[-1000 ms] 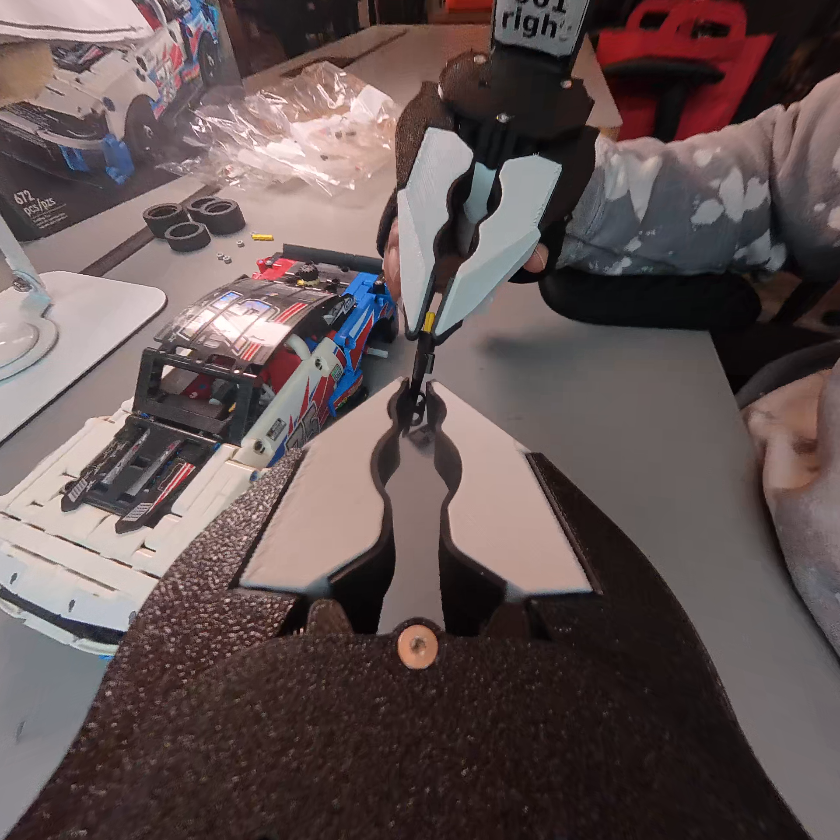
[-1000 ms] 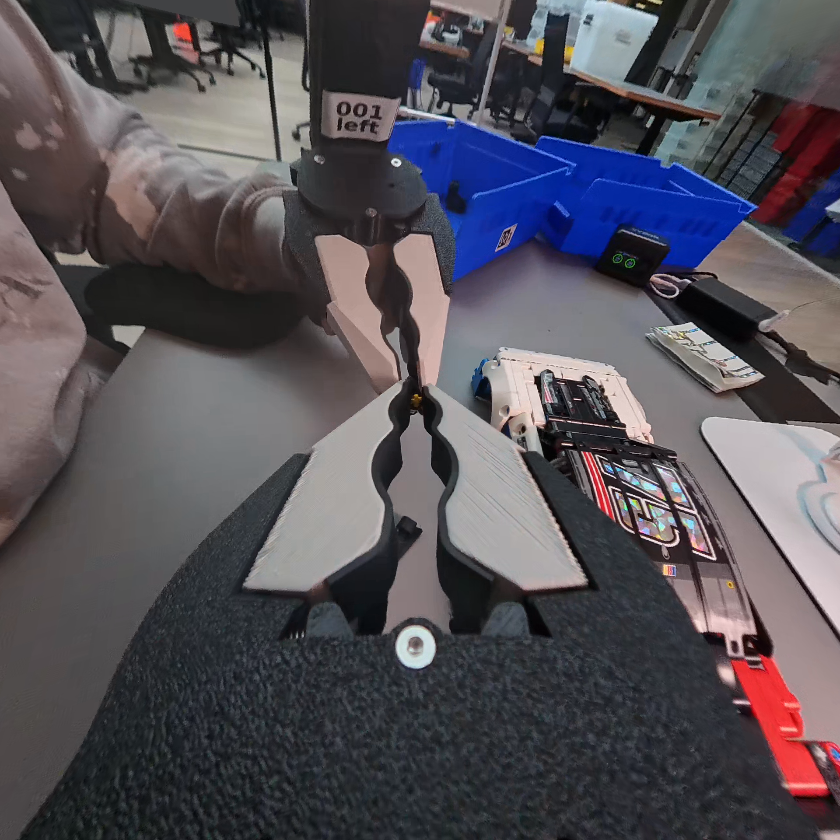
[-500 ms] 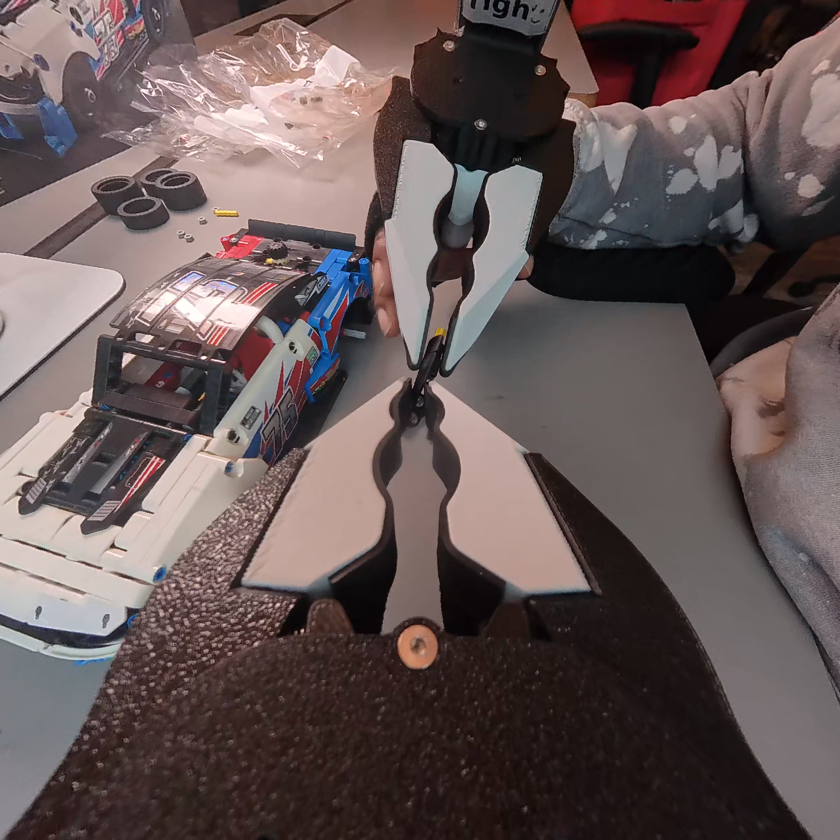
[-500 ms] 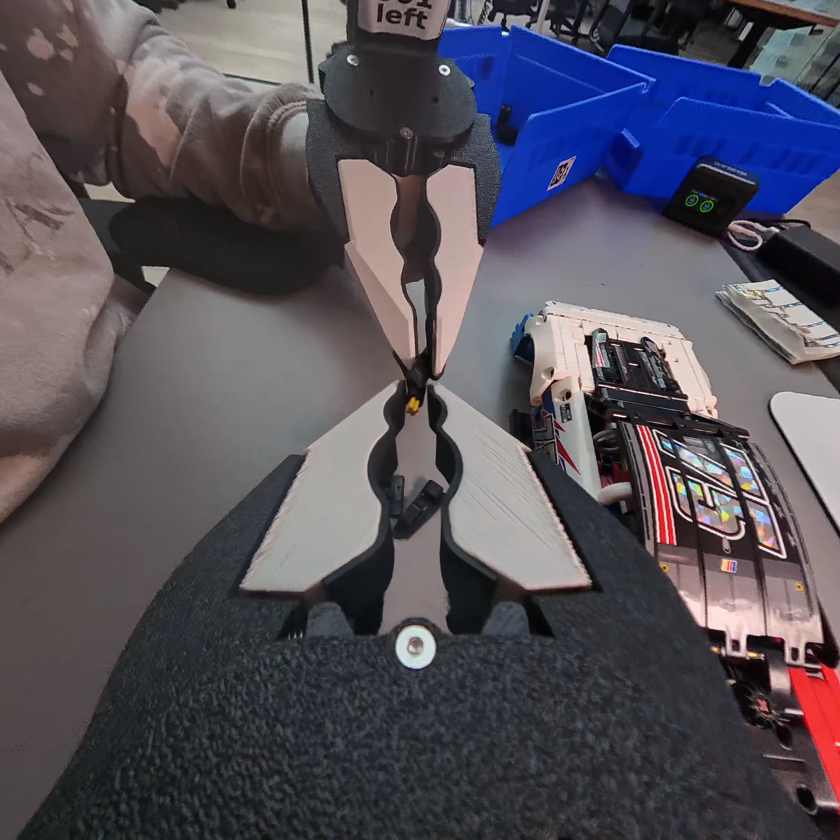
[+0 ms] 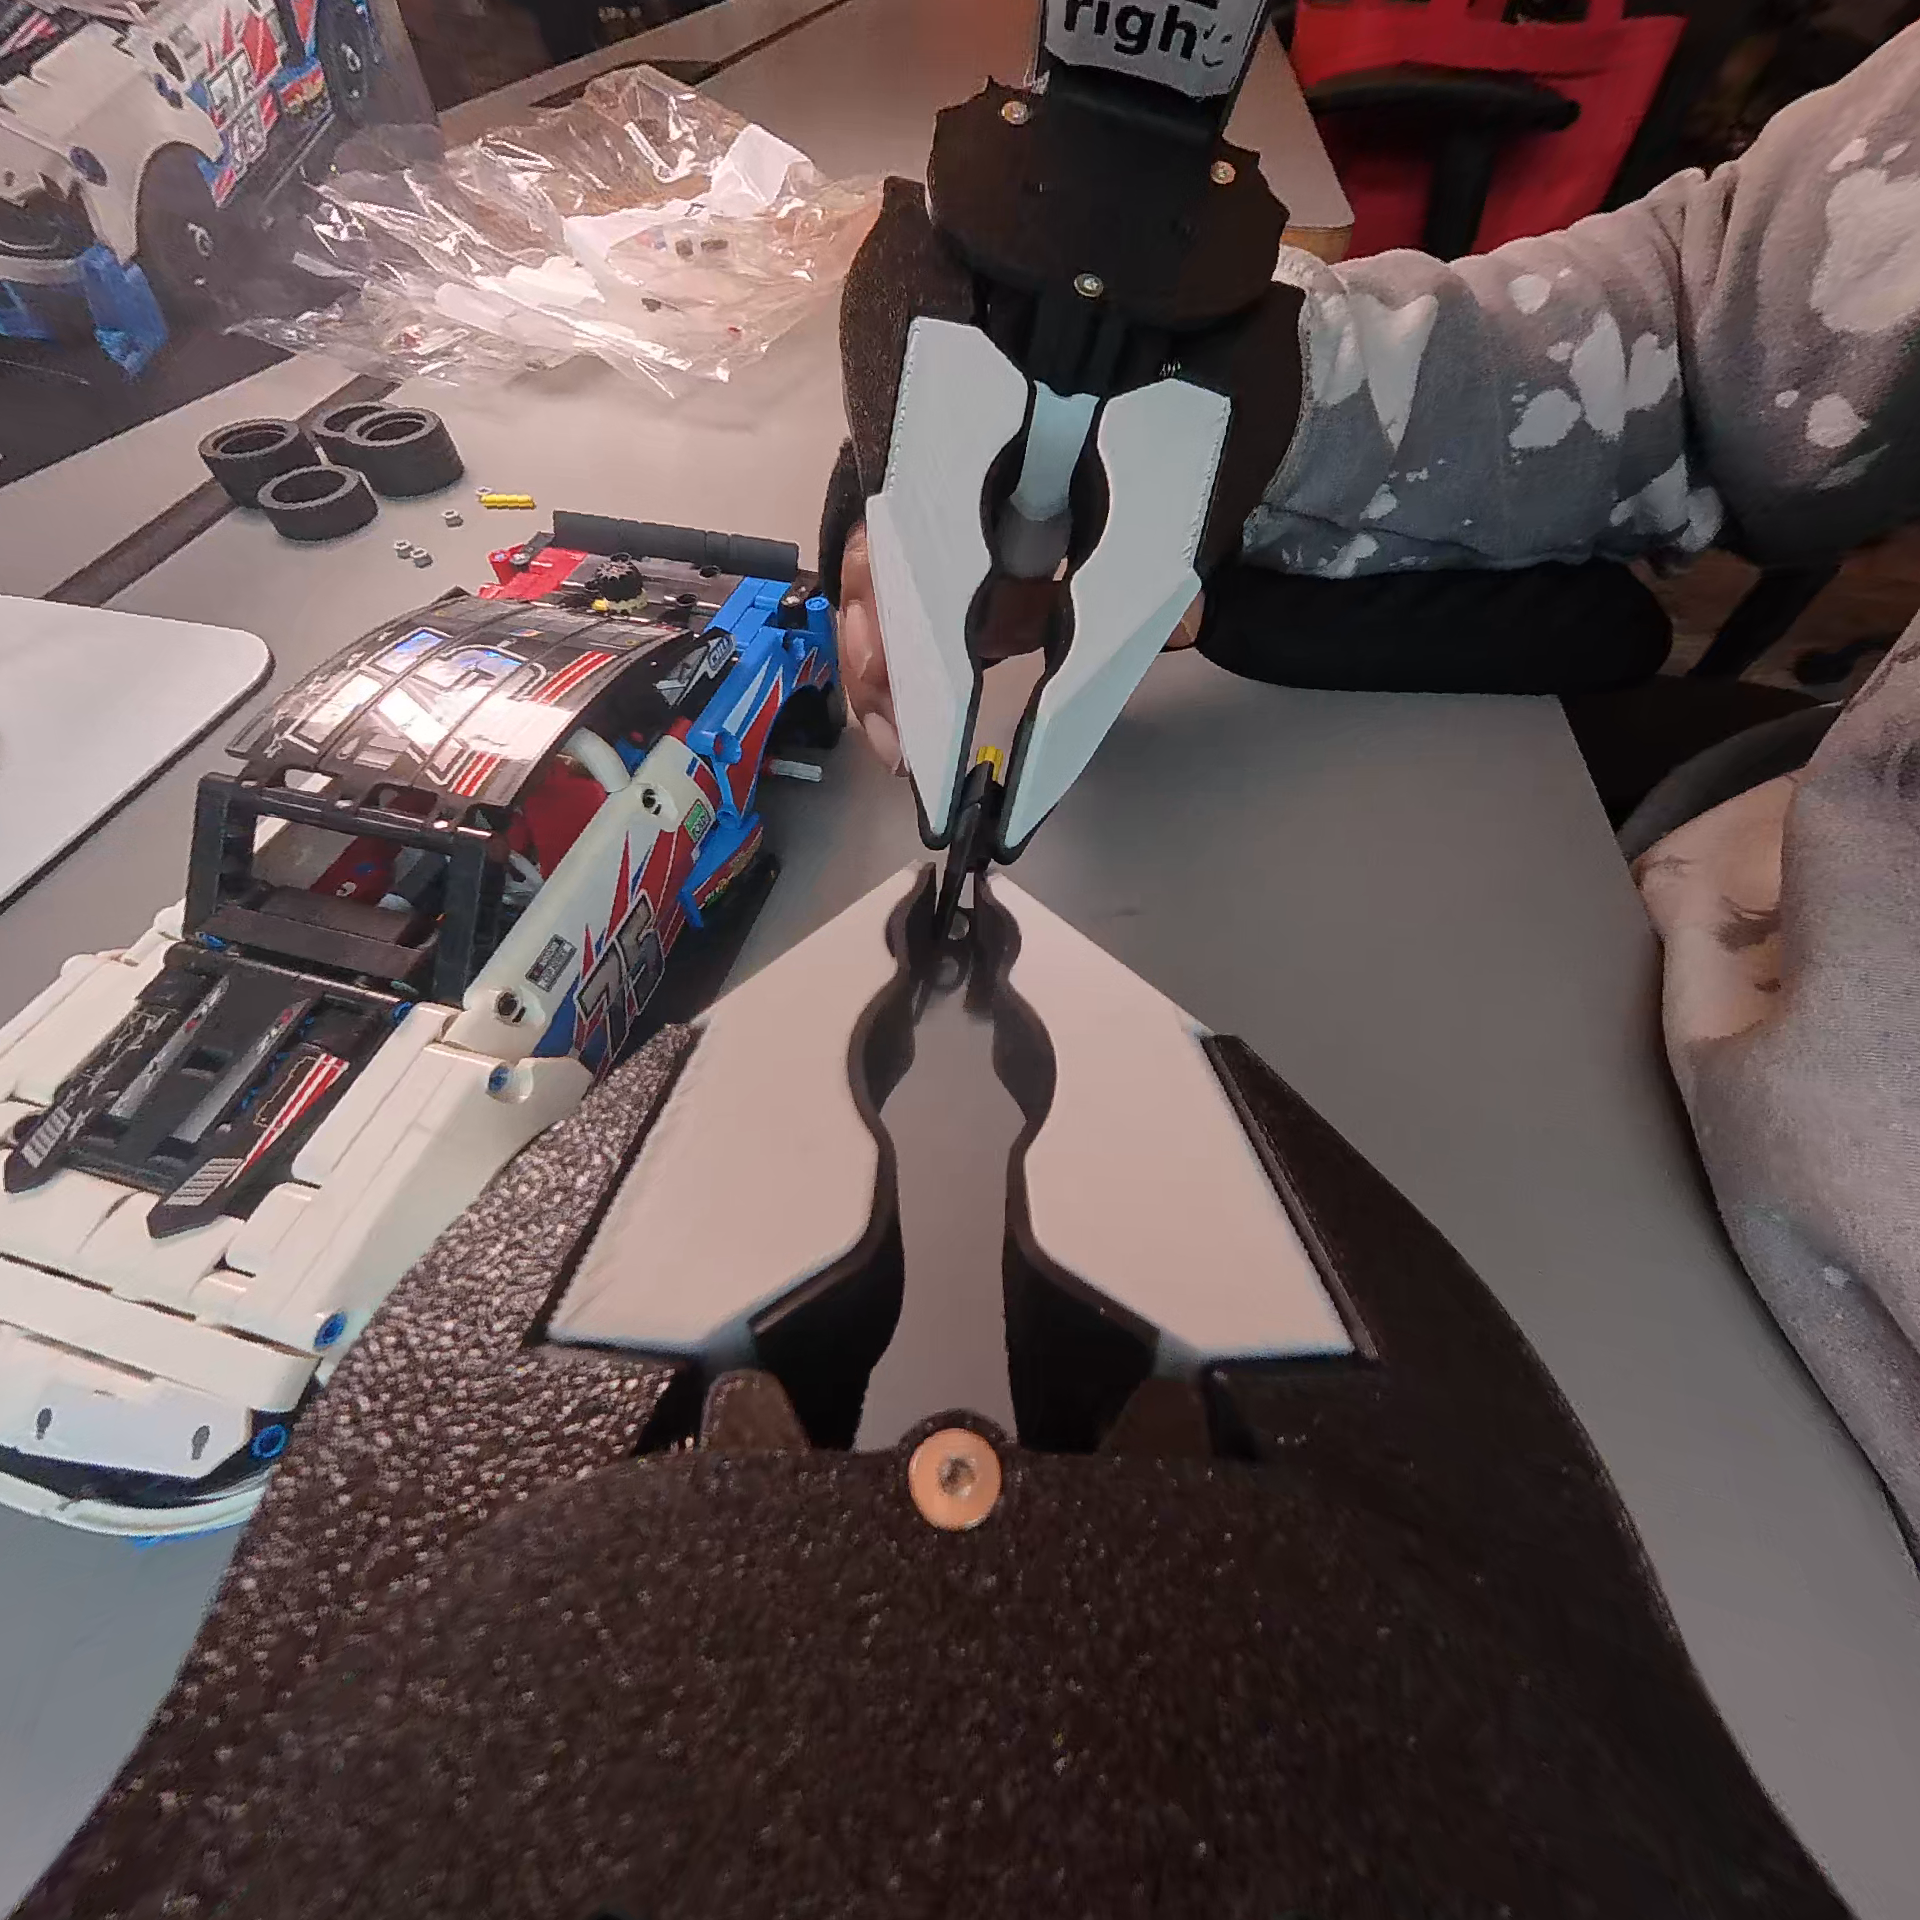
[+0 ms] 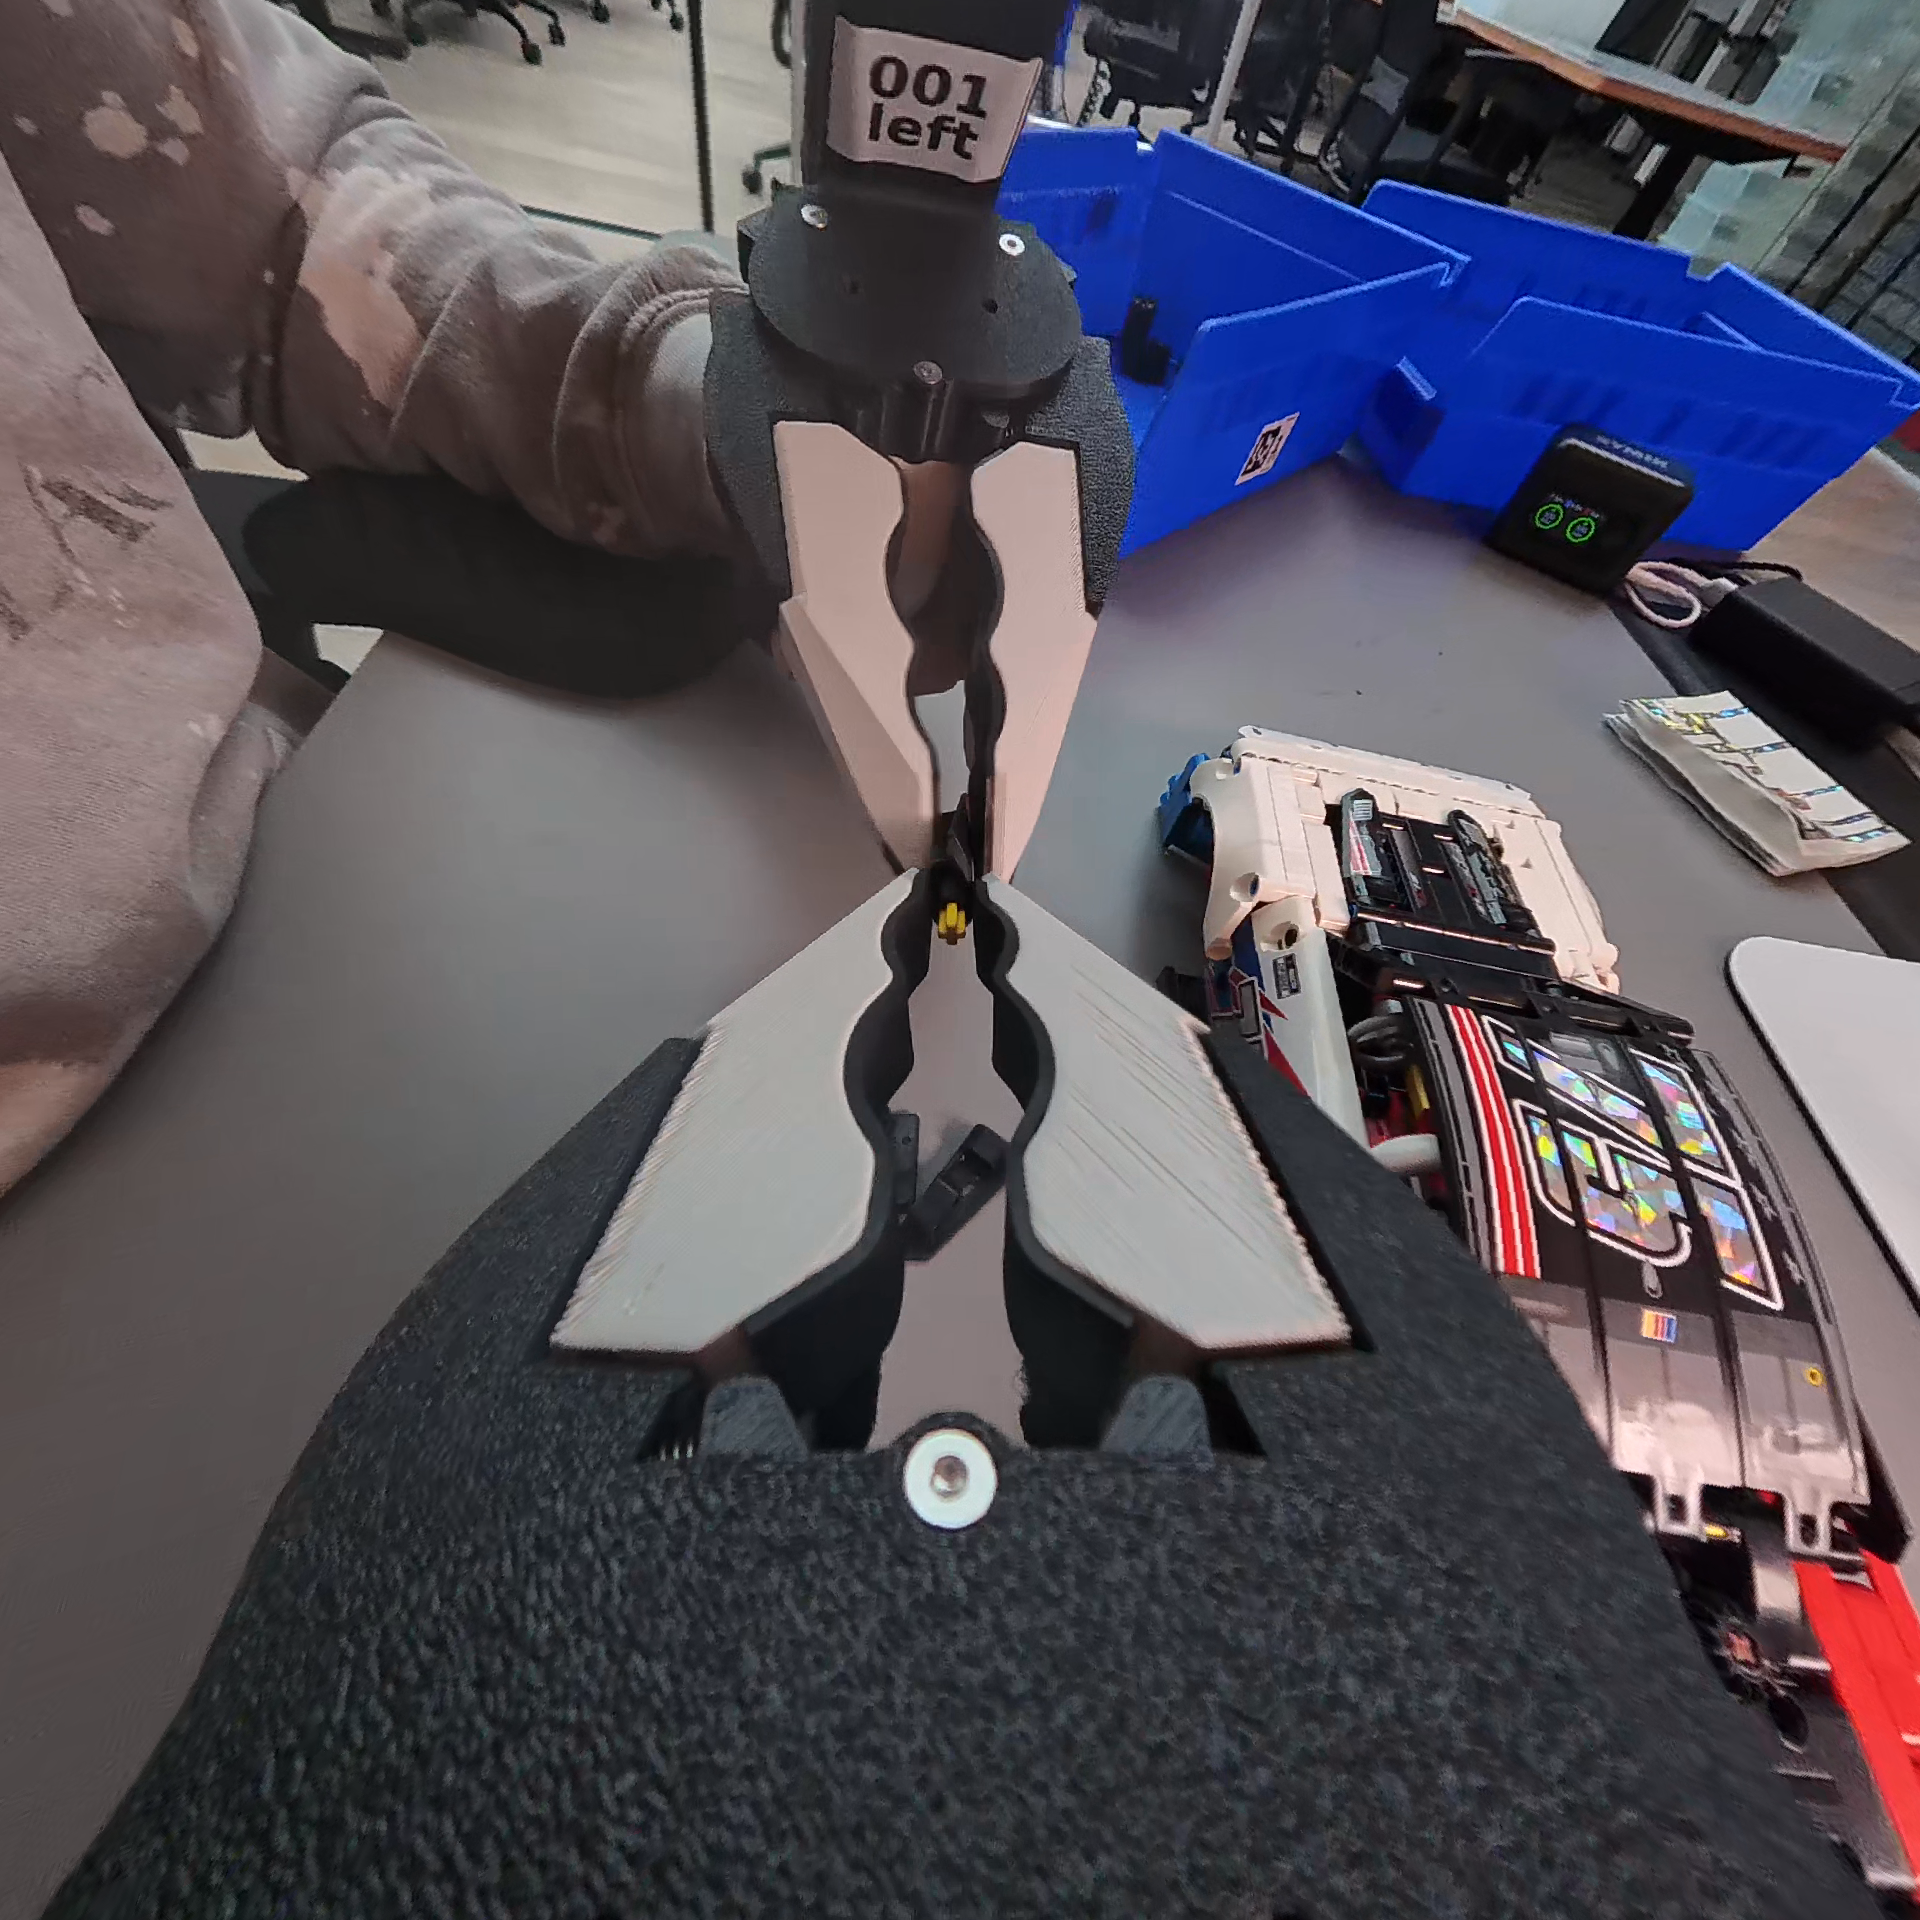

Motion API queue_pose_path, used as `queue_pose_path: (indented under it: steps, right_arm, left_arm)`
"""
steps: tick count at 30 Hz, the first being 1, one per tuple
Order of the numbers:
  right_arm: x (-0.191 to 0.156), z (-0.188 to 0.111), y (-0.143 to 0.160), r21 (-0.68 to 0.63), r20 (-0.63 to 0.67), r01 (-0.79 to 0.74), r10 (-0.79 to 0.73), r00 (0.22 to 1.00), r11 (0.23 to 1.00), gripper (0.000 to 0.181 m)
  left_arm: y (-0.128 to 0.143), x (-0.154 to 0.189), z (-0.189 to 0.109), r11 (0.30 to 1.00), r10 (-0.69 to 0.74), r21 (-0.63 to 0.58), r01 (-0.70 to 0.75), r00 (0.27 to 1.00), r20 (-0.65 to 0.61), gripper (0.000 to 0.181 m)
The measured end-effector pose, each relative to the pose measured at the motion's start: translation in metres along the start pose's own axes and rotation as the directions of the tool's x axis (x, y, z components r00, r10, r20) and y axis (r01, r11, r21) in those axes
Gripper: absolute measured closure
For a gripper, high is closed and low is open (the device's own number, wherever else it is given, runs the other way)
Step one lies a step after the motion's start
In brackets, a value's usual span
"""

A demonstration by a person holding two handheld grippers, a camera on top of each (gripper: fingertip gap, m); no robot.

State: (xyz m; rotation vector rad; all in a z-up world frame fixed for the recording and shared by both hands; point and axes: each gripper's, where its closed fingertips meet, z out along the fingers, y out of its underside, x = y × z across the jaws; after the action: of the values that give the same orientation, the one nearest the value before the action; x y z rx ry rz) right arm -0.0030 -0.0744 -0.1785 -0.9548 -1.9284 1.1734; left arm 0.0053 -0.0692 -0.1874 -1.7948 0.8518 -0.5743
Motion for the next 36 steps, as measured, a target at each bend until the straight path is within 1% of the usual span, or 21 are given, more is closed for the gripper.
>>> queue_pose_path:
  steps: [2, 10, 14, 15, 16, 18, 19, 21, 24, 29, 33, 36]
  right_arm:
    - [0.000, 0.000, 0.001, 0.002, 0.005, -0.004, 0.004, 1.000, 1.000, 0.175]
    - [0.000, 0.001, 0.005, -0.035, -0.004, 0.041, -0.041, 0.999, 0.999, 0.175]
    - [0.004, -0.004, -0.002, -0.013, -0.003, 0.030, -0.030, 1.000, 0.999, 0.175]
    - [0.008, -0.010, -0.004, 0.002, -0.011, 0.023, -0.023, 1.000, 1.000, 0.175]
    - [0.017, -0.023, -0.010, 0.043, -0.038, -0.001, 0.003, 0.999, 0.999, 0.176]
    - [0.037, -0.049, -0.016, 0.093, -0.098, -0.040, 0.049, 0.994, 0.995, 0.176]
    - [0.041, -0.054, -0.013, 0.078, -0.105, -0.057, 0.065, 0.992, 0.995, 0.175]
    - [0.040, -0.048, 0.002, 0.000, -0.106, -0.057, 0.057, 0.993, 0.998, 0.175]
    - [0.030, -0.036, 0.021, -0.098, -0.074, -0.042, 0.035, 0.997, 0.994, 0.175]
    - [0.026, -0.032, 0.032, -0.142, -0.053, -0.044, 0.037, 0.998, 0.989, 0.175]
    - [0.020, -0.025, 0.040, -0.173, -0.034, -0.040, 0.034, 0.999, 0.984, 0.175]
    - [0.017, -0.021, 0.041, -0.173, -0.023, -0.043, 0.040, 0.999, 0.984, 0.175]
  left_arm:
    - [0.000, 0.000, 0.000, 1.000, 0.011, -0.010, -0.011, 1.000, 0.001, 0.176]
    - [0.006, -0.002, -0.001, 0.998, -0.036, -0.059, 0.034, 0.999, -0.024, 0.177]
    - [-0.001, -0.006, -0.005, 0.996, -0.088, -0.021, 0.087, 0.995, -0.036, 0.177]
    - [0.003, -0.017, -0.010, 0.996, -0.077, -0.036, 0.078, 0.997, 0.020, 0.177]
    - [0.007, -0.028, -0.018, 0.996, -0.079, -0.031, 0.081, 0.995, 0.062, 0.177]
    - [0.000, -0.043, -0.034, 0.987, -0.160, 0.036, 0.157, 0.984, 0.084, 0.178]
    - [-0.006, -0.047, -0.037, 0.984, -0.169, 0.068, 0.163, 0.981, 0.098, 0.177]
    - [-0.014, -0.050, -0.036, 0.983, -0.167, 0.100, 0.156, 0.979, 0.114, 0.177]
    - [-0.012, -0.047, -0.030, 0.984, -0.162, 0.097, 0.151, 0.980, 0.115, 0.177]
    - [0.005, -0.052, -0.026, 0.988, -0.152, 0.046, 0.147, 0.976, 0.154, 0.177]
    - [0.010, -0.051, -0.023, 0.985, -0.171, 0.038, 0.167, 0.976, 0.133, 0.177]
    - [0.017, -0.047, -0.019, 0.988, -0.151, -0.001, 0.153, 0.981, 0.123, 0.177]
